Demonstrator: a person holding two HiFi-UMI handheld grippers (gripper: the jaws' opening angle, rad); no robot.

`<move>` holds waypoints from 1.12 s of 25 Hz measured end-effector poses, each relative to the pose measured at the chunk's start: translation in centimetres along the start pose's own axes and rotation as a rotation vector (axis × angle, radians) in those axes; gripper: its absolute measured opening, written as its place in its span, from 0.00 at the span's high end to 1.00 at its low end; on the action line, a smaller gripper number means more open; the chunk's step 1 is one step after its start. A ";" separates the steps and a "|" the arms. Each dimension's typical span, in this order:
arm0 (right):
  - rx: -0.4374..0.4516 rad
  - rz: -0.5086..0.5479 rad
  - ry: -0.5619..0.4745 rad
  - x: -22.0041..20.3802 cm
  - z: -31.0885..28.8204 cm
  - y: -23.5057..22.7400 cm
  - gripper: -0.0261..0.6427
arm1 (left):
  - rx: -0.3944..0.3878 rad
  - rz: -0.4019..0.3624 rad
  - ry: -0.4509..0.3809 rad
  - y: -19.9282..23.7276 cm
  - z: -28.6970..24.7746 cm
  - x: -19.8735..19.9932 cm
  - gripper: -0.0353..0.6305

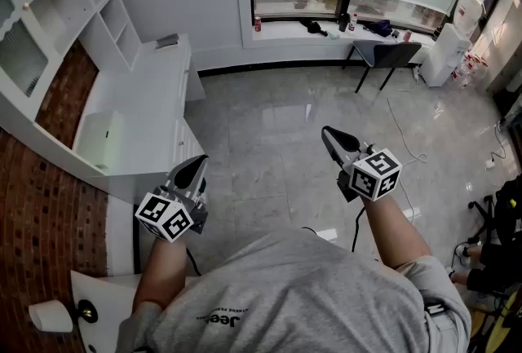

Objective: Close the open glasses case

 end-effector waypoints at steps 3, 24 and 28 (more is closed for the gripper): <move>0.001 0.003 -0.006 0.3 -0.2 -0.2 0.95 | -0.006 -0.003 -0.002 0.0 -0.3 0.3 0.95; 0.024 -0.017 -0.048 1.6 3.9 -4.4 0.94 | -0.006 -0.031 -0.002 -4.5 -4.7 0.7 0.95; 0.038 -0.011 -0.049 1.7 6.6 -6.2 0.94 | -0.005 -0.037 -0.012 -7.6 -6.2 0.3 0.95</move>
Point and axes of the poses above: the fingertips, and each gripper's own axes: z backward along the fingers, y to its left, x out of its top, the point moved 6 cm from there along z, backward along the fingers, and after that the axes turned 4 degrees about -z, right-handed, at the moved point
